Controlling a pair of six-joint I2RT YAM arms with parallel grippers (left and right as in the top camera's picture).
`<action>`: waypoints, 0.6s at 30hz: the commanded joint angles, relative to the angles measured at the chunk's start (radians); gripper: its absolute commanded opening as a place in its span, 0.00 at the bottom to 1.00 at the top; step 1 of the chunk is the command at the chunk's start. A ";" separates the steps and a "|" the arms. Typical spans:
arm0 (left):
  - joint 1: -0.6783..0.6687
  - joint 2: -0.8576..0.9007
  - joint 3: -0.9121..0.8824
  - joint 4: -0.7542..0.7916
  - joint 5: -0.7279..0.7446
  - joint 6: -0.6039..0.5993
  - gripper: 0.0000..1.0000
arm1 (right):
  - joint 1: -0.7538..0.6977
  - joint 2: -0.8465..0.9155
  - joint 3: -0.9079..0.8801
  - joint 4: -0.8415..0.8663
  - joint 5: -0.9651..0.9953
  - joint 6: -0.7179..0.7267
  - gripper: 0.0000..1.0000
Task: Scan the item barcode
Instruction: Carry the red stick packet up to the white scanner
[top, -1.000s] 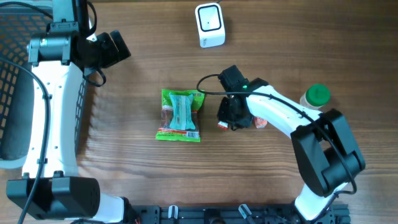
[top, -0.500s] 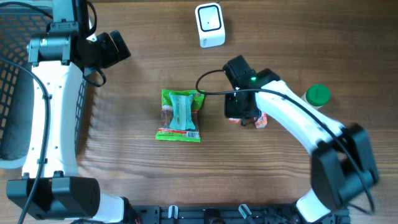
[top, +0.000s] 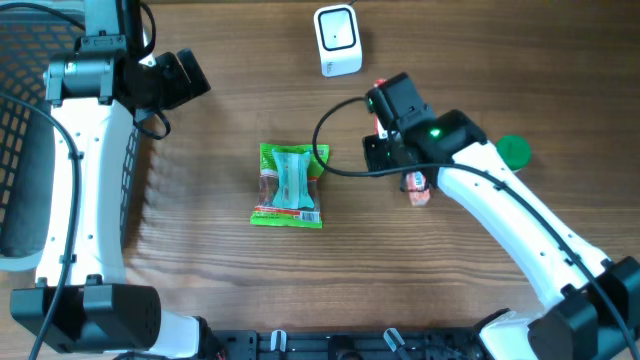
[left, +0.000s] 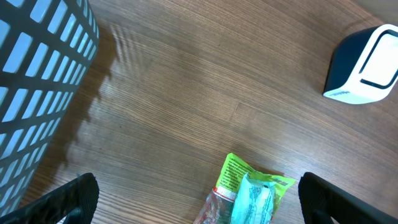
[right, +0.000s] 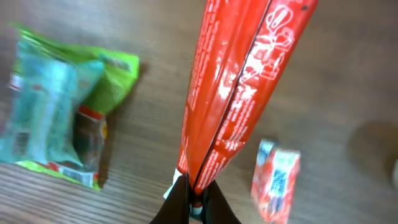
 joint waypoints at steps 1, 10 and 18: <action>0.003 0.000 -0.003 0.002 -0.006 0.016 1.00 | -0.027 0.015 0.224 -0.082 0.003 -0.106 0.04; 0.003 0.000 -0.002 0.002 -0.006 0.016 1.00 | -0.082 0.274 0.756 -0.391 0.053 -0.201 0.04; 0.003 0.000 -0.003 0.002 -0.006 0.016 1.00 | -0.051 0.491 0.807 -0.287 0.438 -0.258 0.04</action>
